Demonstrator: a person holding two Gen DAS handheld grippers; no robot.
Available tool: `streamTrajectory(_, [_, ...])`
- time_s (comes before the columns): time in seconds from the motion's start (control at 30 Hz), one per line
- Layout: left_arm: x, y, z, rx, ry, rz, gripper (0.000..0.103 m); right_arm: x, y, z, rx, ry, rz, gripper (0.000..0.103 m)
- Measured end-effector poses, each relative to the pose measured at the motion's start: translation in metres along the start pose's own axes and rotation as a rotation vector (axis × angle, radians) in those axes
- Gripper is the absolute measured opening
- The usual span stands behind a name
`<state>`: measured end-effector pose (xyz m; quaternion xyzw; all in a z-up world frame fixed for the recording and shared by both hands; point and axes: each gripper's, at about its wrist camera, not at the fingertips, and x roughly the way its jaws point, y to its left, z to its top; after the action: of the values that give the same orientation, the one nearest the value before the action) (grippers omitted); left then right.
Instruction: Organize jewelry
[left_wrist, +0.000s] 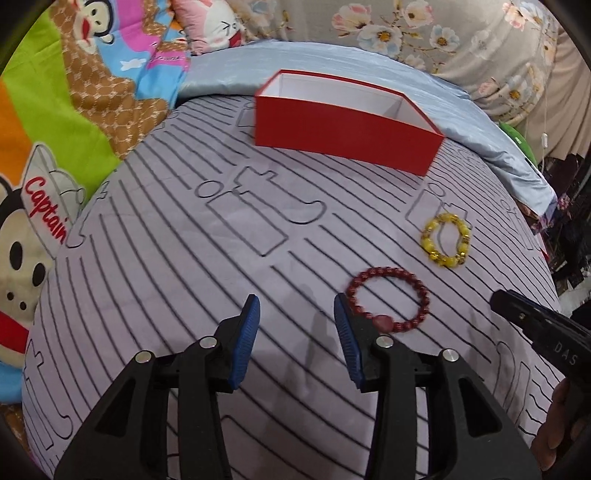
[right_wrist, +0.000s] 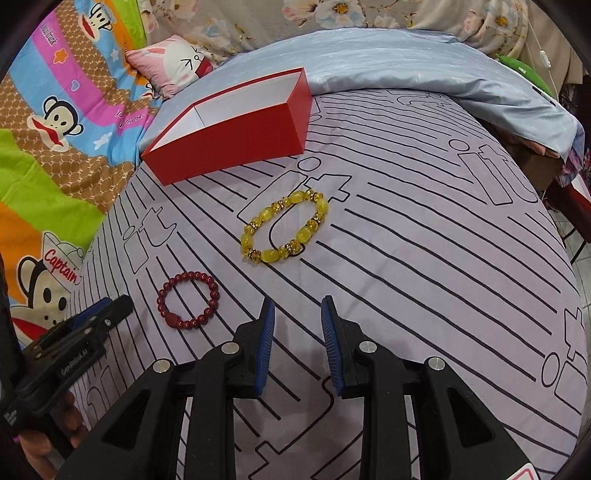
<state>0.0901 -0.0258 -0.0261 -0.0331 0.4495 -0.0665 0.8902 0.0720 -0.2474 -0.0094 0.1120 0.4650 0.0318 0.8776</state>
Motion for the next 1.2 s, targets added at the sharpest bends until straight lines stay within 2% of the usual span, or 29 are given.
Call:
streamTrajectory(0.17, [0.012, -0.025, 0.003, 0.053, 0.005, 0.002, 0.041, 0.001, 0.0, 0.007, -0.003, -0.008, -0.004, 0.026])
streamTrajectory(0.33, [0.029, -0.033, 0.004, 0.067, 0.034, 0.019, 0.041, 0.004, -0.002, 0.01, 0.002, -0.005, 0.0, 0.026])
streamTrajectory(0.4, [0.03, -0.035, 0.003, 0.083, 0.021, 0.035, 0.039, 0.007, -0.004, 0.012, 0.001, -0.003, -0.001, 0.026])
streamTrajectory(0.53, [0.03, -0.036, 0.003, 0.105, 0.009, 0.044, 0.012, 0.012, -0.005, 0.019, 0.002, -0.001, -0.005, 0.026])
streamTrajectory(0.57, [0.03, -0.035, 0.003, 0.104, 0.009, 0.048, 0.009, 0.014, -0.005, 0.021, 0.001, -0.001, -0.008, 0.026])
streamTrajectory(0.63, [0.029, -0.029, 0.004, 0.089, 0.012, 0.038, 0.009, 0.017, -0.005, 0.025, 0.001, -0.002, -0.008, 0.026])
streamTrajectory(0.87, [0.027, -0.004, 0.004, 0.042, 0.006, 0.072, 0.008, 0.034, 0.001, 0.037, -0.006, 0.003, -0.016, 0.026])
streamTrajectory(1.2, [0.028, 0.001, 0.004, 0.044, -0.016, 0.083, 0.008, 0.054, 0.002, 0.045, 0.003, 0.003, -0.039, 0.027])
